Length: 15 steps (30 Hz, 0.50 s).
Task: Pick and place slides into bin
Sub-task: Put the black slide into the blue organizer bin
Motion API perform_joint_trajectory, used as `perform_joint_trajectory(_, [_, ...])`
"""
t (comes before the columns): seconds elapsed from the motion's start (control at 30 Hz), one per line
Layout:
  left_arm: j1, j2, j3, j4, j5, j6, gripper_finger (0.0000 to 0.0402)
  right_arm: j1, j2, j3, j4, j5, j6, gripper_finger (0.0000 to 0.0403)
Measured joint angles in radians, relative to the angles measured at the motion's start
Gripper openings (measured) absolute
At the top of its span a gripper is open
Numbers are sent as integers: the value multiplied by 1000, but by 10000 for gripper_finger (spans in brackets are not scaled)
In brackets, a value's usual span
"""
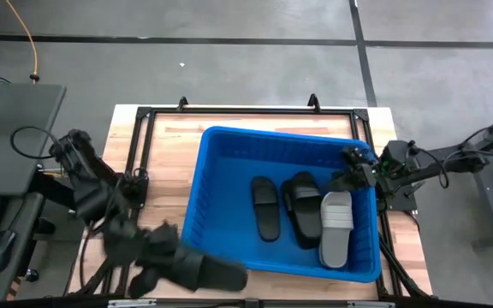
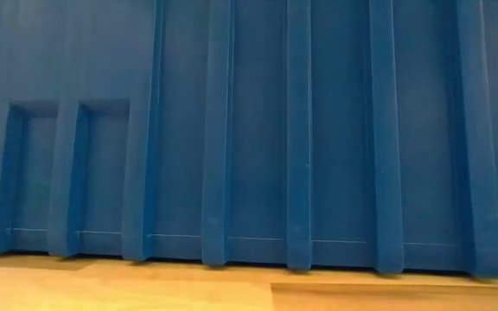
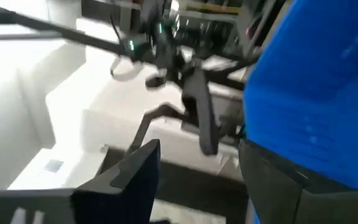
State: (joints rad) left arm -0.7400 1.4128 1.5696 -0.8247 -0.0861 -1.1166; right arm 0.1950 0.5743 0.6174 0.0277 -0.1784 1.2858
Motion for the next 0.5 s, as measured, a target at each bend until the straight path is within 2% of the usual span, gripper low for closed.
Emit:
perform_joint_trajectory(0.13, [175,0,37,-18,134,165,0,5,65,18,-4,-36,-8,207])
perform_joint_trajectory(0.3, [375,6,38,-11,325,364,0,5,157,60,-18,-30,-82,207])
perform_joint_trajectory(0.5, [529,10,39,82,509,494,0,5,273,143,-50,-59,-143,208])
